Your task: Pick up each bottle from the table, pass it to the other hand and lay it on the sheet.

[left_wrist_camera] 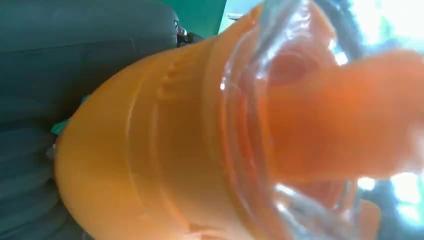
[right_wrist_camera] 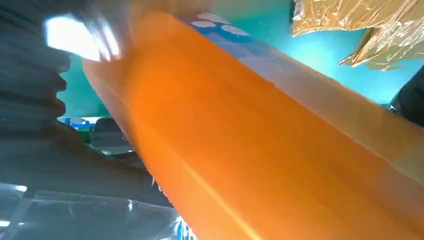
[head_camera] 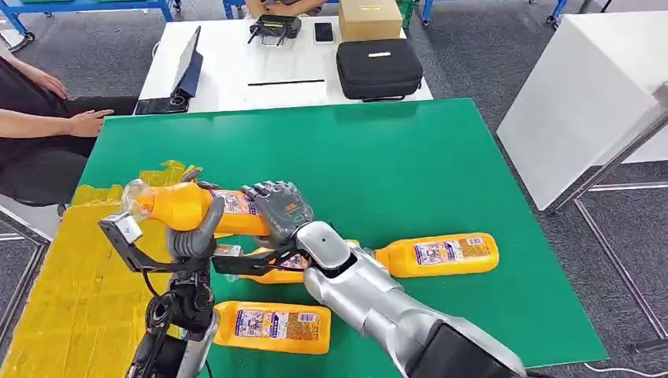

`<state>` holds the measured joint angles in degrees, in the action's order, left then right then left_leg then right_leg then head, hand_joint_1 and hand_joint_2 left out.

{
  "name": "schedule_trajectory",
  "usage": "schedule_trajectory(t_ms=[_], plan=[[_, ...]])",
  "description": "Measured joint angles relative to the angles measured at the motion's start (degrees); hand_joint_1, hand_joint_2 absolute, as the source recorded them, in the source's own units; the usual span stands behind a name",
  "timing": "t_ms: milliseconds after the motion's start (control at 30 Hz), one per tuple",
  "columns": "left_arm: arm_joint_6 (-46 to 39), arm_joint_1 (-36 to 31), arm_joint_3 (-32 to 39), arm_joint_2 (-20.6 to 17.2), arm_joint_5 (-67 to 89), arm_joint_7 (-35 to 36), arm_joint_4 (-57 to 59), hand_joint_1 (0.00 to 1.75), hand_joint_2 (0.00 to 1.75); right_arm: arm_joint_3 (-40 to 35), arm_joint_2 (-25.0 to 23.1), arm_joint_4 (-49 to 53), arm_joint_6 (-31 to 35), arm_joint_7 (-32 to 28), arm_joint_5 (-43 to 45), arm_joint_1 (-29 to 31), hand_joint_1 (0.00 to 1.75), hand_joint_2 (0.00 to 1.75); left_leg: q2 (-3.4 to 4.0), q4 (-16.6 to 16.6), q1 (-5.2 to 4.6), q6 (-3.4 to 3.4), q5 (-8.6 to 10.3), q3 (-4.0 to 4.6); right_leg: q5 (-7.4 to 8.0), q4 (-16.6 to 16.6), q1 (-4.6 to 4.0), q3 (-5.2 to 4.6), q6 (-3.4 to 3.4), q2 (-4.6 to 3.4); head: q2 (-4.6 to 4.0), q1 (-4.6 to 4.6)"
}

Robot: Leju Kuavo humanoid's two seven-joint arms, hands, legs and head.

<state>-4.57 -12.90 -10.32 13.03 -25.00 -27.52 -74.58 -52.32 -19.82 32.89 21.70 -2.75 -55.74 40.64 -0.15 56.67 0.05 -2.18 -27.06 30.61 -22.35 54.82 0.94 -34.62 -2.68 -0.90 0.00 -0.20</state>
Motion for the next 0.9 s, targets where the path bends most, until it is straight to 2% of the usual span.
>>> schedule_trajectory(t_ms=[167, 200, 233, 267, 433, 600, 633, 667, 700, 833, 900], plan=[[0.2, 0.0, 0.1, 0.0, 0.0, 0.0, -0.1, 1.75, 1.75, 0.7, -0.1, 0.0, 0.0, -0.1, -0.4, -0.3, 1.75, 1.75, 0.0, 0.0, 0.0, 0.0, 0.0, 0.0, 0.0, 0.0, 0.0, 0.0, 0.0, 0.0, 0.0, 0.02], [0.2, 0.0, 0.1, 0.0, 0.0, 0.1, -0.1, 1.75, 1.75, 0.9, -0.1, 0.0, 0.0, -0.1, -0.5, -0.3, 1.17, 1.75, 0.0, 0.0, 0.0, 0.0, 0.0, 0.0, 0.0, 0.0, 0.0, 0.0, 0.0, 0.0, 0.0, 0.0], [0.2, 0.0, 0.2, 0.0, 0.0, 0.1, -0.1, 1.75, 1.75, 0.9, -0.1, 0.1, 0.0, -0.1, -0.5, -0.3, 0.0, 1.75, 0.0, 0.0, 0.0, 0.0, 0.0, 0.01, 0.0, 0.0, 0.0, 0.0, 0.0, 0.0, 0.0, 0.0], [0.2, 0.0, 0.2, 0.0, 0.0, 0.1, -0.1, 1.75, 1.75, 0.9, -0.1, 0.0, 0.0, -0.1, -0.5, -0.3, 0.0, 0.0, 0.0, 0.0, 0.0, 0.0, 0.0, 0.01, 0.0, 0.0, 0.0, 0.0, 0.0, 0.0, 0.0, 0.0], [0.6, -0.3, 0.5, 0.0, 0.1, 0.3, -0.4, 1.75, 1.75, 1.5, -0.1, 0.1, -1.0, -3.2, 1.2, -1.5, 0.0, 0.0, -0.01, 0.0, 0.0, 0.0, 0.0, 0.0, 0.0, 0.0, 0.0, 0.0, 0.0, 0.01, 0.0, 0.0], [0.5, -0.3, 0.9, -0.7, 1.2, -0.7, -2.4, 1.75, 1.75, 4.3, 2.0, 2.4, -2.3, -5.0, 3.0, -3.5, 0.0, 0.0, -0.02, 0.0, 0.0, 0.0, 0.0, 0.02, 0.0, 0.0, 0.01, 0.0, 0.0, 0.02, 0.0, 0.02], [0.4, -0.3, 1.0, -0.9, 1.5, -1.1, -3.2, 1.75, 1.75, 5.4, 2.6, 3.1, -1.9, -5.3, 3.3, -4.1, 0.0, 1.75, -0.02, 0.0, 0.0, 0.0, 0.0, 0.03, 0.0, 0.0, 0.01, 0.01, 0.0, 0.03, 0.0, 0.0], [0.3, -0.3, 1.1, -1.2, 1.7, -1.4, -3.9, 1.75, 1.75, 6.5, 3.3, 3.8, -1.2, -5.6, 3.6, -4.8, 0.0, 1.75, -0.03, 0.0, 0.0, 0.0, 0.0, 0.04, 0.0, 0.0, 0.02, 0.01, 0.0, 0.03, 0.0, 0.02], [0.0, -0.3, 1.4, -1.6, 2.1, -1.8, -4.7, 1.75, 1.75, 7.8, 4.1, 4.6, -0.5, -5.5, 3.4, -5.4, 0.0, 0.0, -0.04, 0.0, 0.0, 0.0, 0.0, 0.05, 0.0, 0.0, 0.02, 0.01, 0.0, 0.03, 0.0, 0.0], [-2.7, -0.2, 3.5, -3.0, 5.6, -4.2, -8.7, 1.75, 1.75, 12.8, 7.9, 8.1, 1.8, -1.4, -0.2, -8.0, 0.0, 0.0, -0.05, 0.0, 0.0, 0.0, 0.0, 0.06, 0.0, 0.0, 0.02, 0.01, 0.0, 0.08, 0.0, 0.0], [-5.2, 0.2, 4.7, -3.7, 9.4, -5.4, -11.0, 1.75, 1.75, 16.5, 9.9, 10.0, 1.8, -2.6, 1.1, -9.6, 0.0, 0.0, -0.08, 0.0, 0.0, 0.0, 0.0, 0.09, 0.0, 0.0, 0.02, 0.01, 0.0, 0.14, 0.0, 0.02]])
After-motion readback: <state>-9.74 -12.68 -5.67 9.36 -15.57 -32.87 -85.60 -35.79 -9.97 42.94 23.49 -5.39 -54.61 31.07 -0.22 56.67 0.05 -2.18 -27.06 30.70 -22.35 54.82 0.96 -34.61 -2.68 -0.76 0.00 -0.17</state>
